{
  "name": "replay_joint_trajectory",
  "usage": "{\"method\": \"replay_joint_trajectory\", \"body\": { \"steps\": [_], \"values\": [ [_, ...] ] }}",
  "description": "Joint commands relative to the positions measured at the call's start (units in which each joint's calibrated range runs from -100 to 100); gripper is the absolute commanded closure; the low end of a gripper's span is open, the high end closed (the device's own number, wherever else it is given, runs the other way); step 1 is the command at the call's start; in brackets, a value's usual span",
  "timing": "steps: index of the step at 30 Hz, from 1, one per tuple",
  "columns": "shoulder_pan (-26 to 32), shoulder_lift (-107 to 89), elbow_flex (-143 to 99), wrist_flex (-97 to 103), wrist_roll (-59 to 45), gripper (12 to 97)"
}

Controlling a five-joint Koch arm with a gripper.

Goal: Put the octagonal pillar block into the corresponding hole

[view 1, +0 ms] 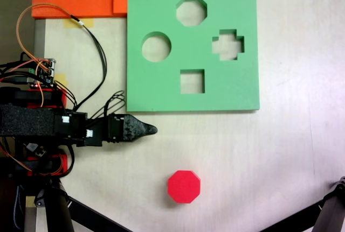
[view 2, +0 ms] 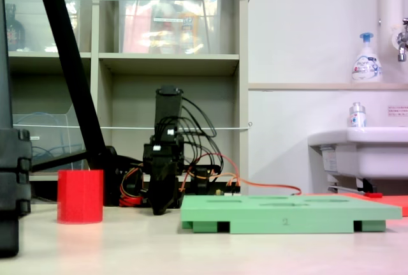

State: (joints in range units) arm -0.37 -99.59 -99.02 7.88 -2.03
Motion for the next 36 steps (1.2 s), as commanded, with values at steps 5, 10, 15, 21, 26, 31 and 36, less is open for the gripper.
{"method": "replay_joint_trajectory", "body": {
  "steps": [5, 10, 15, 21, 26, 31, 36],
  "values": [
    [0.0, -0.4, -1.0, -5.4, -0.4, 60.3],
    [0.0, -0.4, -1.0, -5.4, -0.4, 60.3],
    [0.0, -0.4, -1.0, -5.4, -0.4, 60.3],
    [0.0, -0.4, -1.0, -5.4, -0.4, 60.4],
    [0.2, -0.4, -1.0, -5.4, -0.4, 60.3],
    [-2.1, -0.4, -1.0, -4.6, 3.8, 60.3],
    [-2.1, -0.4, -1.0, -5.2, 5.0, 60.3]
  ]
}}
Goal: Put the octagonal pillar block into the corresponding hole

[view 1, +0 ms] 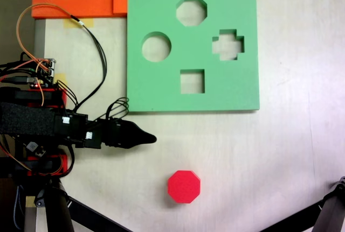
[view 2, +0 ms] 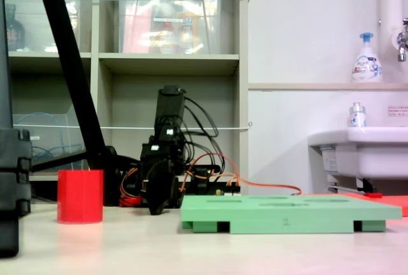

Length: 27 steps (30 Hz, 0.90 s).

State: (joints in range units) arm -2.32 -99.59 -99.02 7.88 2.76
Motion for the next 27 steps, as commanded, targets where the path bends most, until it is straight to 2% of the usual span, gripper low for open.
{"method": "replay_joint_trajectory", "body": {
  "steps": [1, 8, 13, 17, 23, 27],
  "values": [
    [-1.0, -0.4, -1.0, -5.3, 1.0, 60.8],
    [-5.9, -0.4, -0.8, -5.7, 23.2, 63.2],
    [-6.5, -0.4, 24.4, -40.9, 34.0, 63.3],
    [-6.6, -0.4, 39.0, -57.0, 36.9, 69.4],
    [-7.7, 10.3, 58.7, -72.6, 37.5, 69.5],
    [-8.2, 18.3, 67.8, -75.6, 37.2, 69.4]
  ]
}}
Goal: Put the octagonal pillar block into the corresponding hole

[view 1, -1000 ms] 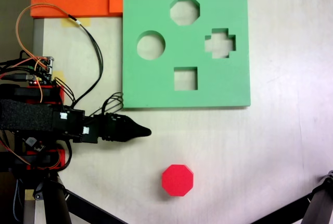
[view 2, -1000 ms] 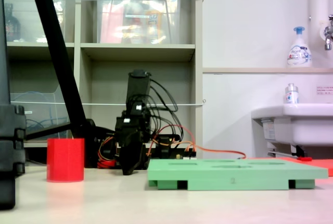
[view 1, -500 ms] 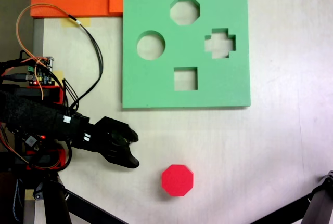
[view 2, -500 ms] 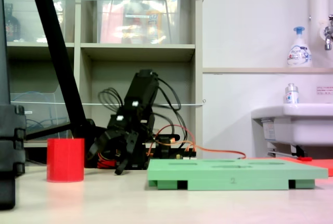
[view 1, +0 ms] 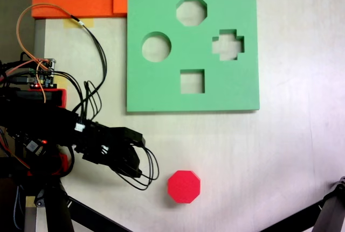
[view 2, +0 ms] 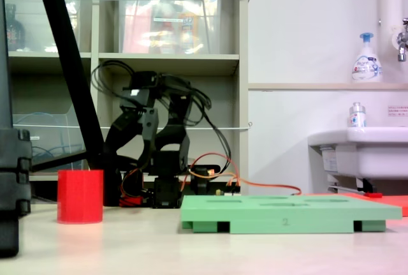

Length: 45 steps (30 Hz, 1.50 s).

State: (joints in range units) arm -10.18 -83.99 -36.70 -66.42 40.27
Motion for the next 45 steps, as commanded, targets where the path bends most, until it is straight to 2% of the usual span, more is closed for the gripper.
{"method": "replay_joint_trajectory", "body": {
  "steps": [1, 3, 6, 10, 12, 28, 45],
  "values": [
    [-0.3, 5.9, 9.2, -3.1, -0.6, 68.9],
    [-0.4, 13.3, 17.6, -8.1, -0.8, 63.7],
    [-0.3, 23.4, 28.7, -14.6, -0.9, 50.2],
    [-0.1, 35.0, 38.2, -19.9, -0.8, 23.4],
    [-0.1, 38.0, 39.3, -19.9, -0.7, 13.0],
    [-1.8, 68.6, 54.4, -19.9, -0.8, 13.1],
    [-1.8, 83.3, 56.8, -19.1, -1.1, 13.2]
  ]
}}
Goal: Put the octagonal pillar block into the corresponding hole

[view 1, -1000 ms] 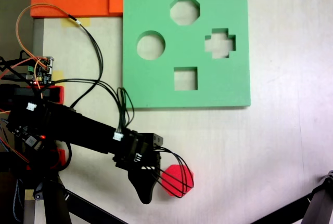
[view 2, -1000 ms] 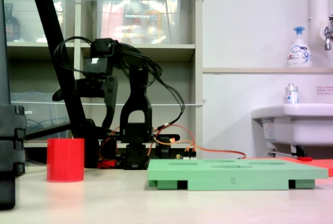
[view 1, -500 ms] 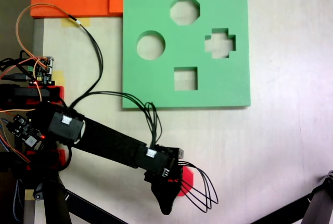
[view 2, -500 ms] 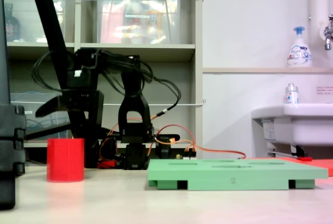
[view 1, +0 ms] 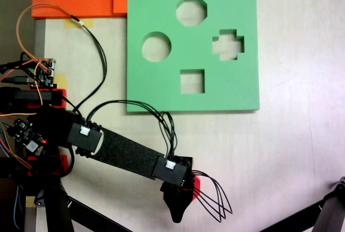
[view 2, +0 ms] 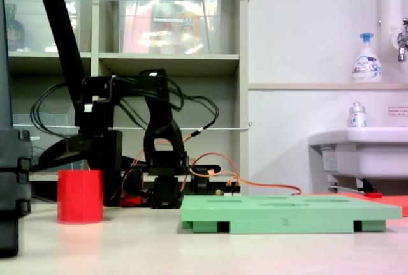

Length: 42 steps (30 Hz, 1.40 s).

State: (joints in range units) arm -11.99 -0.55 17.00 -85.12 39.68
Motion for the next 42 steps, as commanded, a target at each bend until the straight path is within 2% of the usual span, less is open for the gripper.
{"method": "replay_joint_trajectory", "body": {
  "steps": [1, 3, 4, 8, 11, 20, 27, 34, 42],
  "values": [
    [0.0, 0.4, 3.1, -0.4, -0.5, 13.2],
    [0.0, 1.9, 3.0, -0.5, -0.5, 13.6],
    [0.0, 2.5, 3.0, -0.5, -0.5, 17.9],
    [0.1, 2.8, 2.6, -1.5, -0.5, 49.7],
    [0.1, 2.9, 2.7, -2.6, -0.5, 62.3],
    [-0.4, 6.0, 2.3, -6.6, -0.5, 67.5],
    [-0.3, 2.5, 2.3, -12.9, -0.2, 81.5],
    [1.8, -5.5, 8.2, -14.9, 1.6, 81.5],
    [7.0, -22.9, 8.7, -14.9, 7.6, 81.5]
  ]
}}
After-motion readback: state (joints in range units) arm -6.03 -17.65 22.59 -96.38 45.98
